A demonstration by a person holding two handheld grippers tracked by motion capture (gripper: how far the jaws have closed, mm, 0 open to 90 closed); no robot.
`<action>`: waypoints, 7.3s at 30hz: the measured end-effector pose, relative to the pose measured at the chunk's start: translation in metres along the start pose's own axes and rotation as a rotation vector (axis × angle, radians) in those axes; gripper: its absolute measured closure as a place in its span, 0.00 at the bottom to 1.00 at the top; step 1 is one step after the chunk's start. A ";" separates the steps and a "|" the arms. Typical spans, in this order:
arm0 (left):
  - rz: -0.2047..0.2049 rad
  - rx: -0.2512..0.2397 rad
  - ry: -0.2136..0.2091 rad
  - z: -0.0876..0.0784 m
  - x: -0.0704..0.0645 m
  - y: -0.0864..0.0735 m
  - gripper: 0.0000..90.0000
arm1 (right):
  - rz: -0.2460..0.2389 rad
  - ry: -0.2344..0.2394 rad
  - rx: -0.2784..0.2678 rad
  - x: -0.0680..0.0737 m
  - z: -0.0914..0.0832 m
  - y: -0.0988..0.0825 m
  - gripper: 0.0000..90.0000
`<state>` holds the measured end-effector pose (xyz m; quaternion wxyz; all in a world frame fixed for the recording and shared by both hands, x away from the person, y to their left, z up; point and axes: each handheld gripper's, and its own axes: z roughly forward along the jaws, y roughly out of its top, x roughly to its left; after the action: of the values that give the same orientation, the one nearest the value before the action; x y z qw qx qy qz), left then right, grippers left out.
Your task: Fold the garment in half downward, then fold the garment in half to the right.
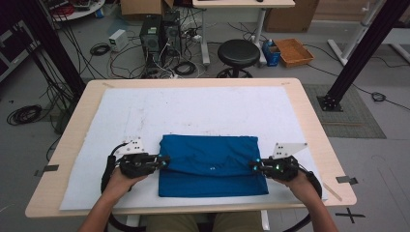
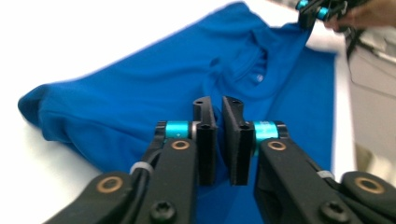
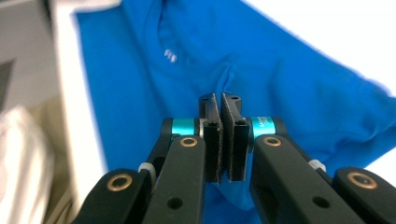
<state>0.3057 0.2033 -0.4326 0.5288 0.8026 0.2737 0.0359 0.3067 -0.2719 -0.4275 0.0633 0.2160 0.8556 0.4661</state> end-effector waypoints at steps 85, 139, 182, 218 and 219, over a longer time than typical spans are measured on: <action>-0.050 -0.122 -0.007 0.013 -0.017 0.011 0.64 | 0.085 0.023 -0.035 0.016 0.014 0.004 0.79; -0.105 -0.231 0.371 -0.008 0.004 0.013 0.30 | 0.208 -0.507 -0.096 -0.027 -0.026 -0.003 0.23; -0.190 -0.028 0.406 -0.002 -0.009 -0.010 0.30 | 0.245 -0.533 -0.114 -0.032 -0.031 -0.016 0.23; -0.217 0.101 0.466 0.012 -0.061 -0.033 0.92 | -0.007 -0.259 -0.045 -0.007 0.072 0.111 0.23; -0.222 0.097 0.467 0.012 -0.061 -0.033 0.92 | -0.009 -0.240 -0.037 -0.008 0.082 0.121 0.23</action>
<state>0.2445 0.1738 -0.4526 0.4130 0.7620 0.4760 0.1489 0.3766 -0.1551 -0.3745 0.1714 0.2656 0.8340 0.4522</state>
